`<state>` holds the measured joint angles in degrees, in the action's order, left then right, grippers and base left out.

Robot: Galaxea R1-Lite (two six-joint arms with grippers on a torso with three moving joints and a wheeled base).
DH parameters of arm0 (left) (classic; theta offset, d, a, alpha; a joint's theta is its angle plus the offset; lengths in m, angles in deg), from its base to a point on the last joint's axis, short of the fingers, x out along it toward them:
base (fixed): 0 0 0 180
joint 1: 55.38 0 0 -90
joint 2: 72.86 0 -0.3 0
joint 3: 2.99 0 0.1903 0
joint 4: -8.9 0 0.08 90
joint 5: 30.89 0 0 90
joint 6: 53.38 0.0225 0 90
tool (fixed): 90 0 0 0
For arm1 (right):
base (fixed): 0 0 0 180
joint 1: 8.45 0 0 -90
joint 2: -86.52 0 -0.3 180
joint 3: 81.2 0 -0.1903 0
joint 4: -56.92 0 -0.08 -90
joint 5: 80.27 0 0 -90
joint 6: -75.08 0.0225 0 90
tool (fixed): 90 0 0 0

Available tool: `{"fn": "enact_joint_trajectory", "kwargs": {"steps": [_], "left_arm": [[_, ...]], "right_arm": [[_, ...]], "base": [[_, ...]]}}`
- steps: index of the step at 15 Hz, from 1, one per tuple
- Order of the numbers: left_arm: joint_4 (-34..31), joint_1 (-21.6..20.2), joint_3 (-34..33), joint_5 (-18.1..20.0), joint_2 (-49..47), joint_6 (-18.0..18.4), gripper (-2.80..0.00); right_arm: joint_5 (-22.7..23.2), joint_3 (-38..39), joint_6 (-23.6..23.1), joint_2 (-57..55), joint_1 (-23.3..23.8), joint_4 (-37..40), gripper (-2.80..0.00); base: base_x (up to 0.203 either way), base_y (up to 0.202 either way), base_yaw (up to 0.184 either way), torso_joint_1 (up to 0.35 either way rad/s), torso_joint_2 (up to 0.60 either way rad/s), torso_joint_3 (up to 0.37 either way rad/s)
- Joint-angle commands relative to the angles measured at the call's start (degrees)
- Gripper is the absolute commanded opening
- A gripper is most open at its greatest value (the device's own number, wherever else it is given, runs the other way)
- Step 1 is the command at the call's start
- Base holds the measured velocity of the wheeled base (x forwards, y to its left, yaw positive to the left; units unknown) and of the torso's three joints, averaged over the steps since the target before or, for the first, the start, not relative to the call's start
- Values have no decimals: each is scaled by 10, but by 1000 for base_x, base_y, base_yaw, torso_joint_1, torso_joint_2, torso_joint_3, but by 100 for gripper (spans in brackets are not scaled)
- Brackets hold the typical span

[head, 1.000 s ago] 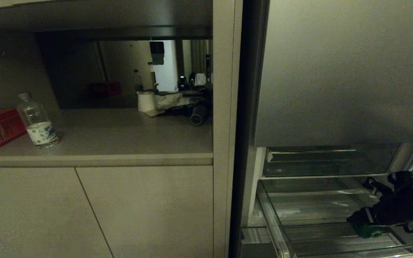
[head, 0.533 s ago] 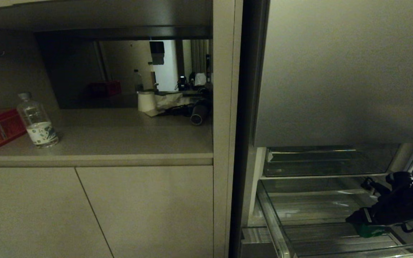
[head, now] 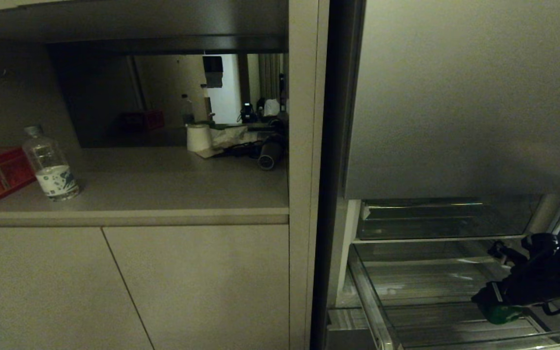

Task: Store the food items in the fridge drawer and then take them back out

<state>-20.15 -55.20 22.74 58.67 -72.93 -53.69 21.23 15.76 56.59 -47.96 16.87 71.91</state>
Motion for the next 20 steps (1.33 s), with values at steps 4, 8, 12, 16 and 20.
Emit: {"fn": "enact_joint_trajectory", "kwargs": {"steps": [4,8,12,16,20], "left_arm": [[0,0,0,0,0,0,-280],[0,0,0,0,0,0,-280],[0,0,0,0,0,0,-280],[0,0,0,0,0,0,-280],[0,0,0,0,0,0,-280]], "right_arm": [[1,13,0,42,0,0,-280],[2,56,4,134,2,0,-280],[3,120,7,255,9,-2,-280],[14,174,10,383,50,-2,-280],[27,238,16,520,88,-3,-280]], "base": [[0,0,0,0,0,0],[0,0,0,0,0,0],[0,0,0,0,0,0],[0,0,0,0,0,0],[0,0,0,0,0,0]]}}
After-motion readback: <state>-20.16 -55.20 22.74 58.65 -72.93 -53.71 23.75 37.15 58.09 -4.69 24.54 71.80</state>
